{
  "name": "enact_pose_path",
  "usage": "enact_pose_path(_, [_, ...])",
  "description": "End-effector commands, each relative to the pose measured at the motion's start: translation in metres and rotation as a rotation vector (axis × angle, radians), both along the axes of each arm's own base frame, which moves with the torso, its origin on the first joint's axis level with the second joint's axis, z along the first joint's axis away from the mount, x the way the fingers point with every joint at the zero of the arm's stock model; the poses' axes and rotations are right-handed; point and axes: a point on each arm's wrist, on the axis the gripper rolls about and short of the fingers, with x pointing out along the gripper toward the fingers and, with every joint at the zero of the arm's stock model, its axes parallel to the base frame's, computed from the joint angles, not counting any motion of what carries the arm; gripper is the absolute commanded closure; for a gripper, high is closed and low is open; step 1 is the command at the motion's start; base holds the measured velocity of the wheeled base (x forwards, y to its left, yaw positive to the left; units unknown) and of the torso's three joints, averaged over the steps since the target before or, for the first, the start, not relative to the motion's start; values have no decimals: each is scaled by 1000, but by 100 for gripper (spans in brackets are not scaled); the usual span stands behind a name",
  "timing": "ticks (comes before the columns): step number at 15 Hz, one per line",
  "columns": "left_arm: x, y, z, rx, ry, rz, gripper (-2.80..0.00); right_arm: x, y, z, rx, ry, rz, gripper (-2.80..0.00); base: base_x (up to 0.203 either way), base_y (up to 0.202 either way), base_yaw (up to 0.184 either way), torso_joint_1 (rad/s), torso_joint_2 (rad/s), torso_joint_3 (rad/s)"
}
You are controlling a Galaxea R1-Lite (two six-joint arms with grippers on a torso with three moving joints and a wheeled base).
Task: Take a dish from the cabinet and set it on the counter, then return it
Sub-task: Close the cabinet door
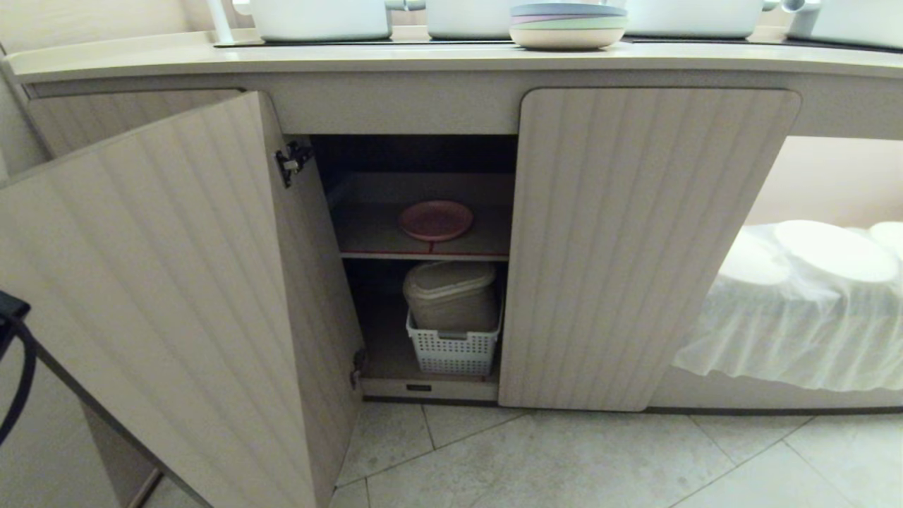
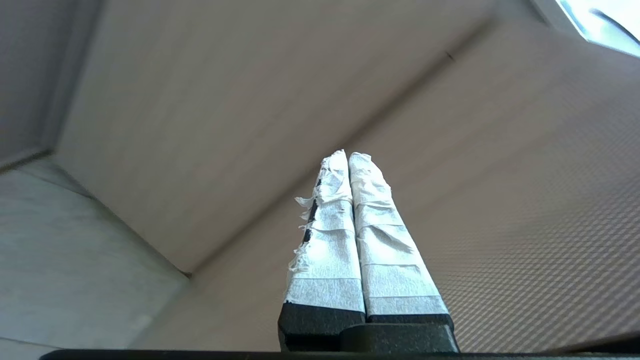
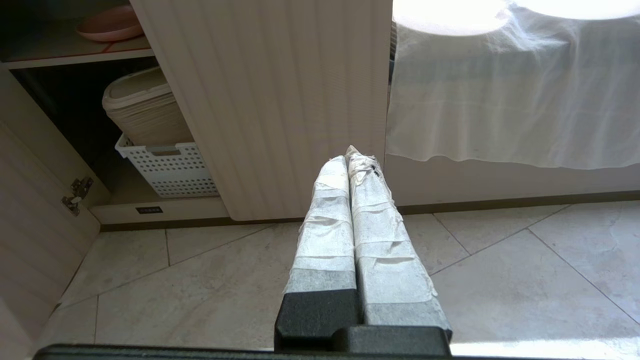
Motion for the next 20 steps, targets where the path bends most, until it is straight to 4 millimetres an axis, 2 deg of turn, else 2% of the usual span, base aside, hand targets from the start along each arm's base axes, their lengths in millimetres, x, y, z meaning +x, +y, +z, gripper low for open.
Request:
enact_pose_path(1, [-4, -8, 4, -1, -28, -54, 0, 0, 0, 0, 0, -1, 0, 0, 0, 0, 0, 0, 0, 0])
enact_pose_path(10, [-18, -30, 9, -9, -83, -245, 0, 0, 0, 0, 0, 1, 0, 0, 0, 0, 0, 0, 0, 0])
enact_pose_path(16, [-27, -34, 4, -29, -86, -392, 0, 0, 0, 0, 0, -1, 0, 0, 0, 0, 0, 0, 0, 0])
enact_pose_path(20, [-22, -36, 2, -31, -65, -450, 0, 0, 0, 0, 0, -1, 0, 0, 0, 0, 0, 0, 0, 0])
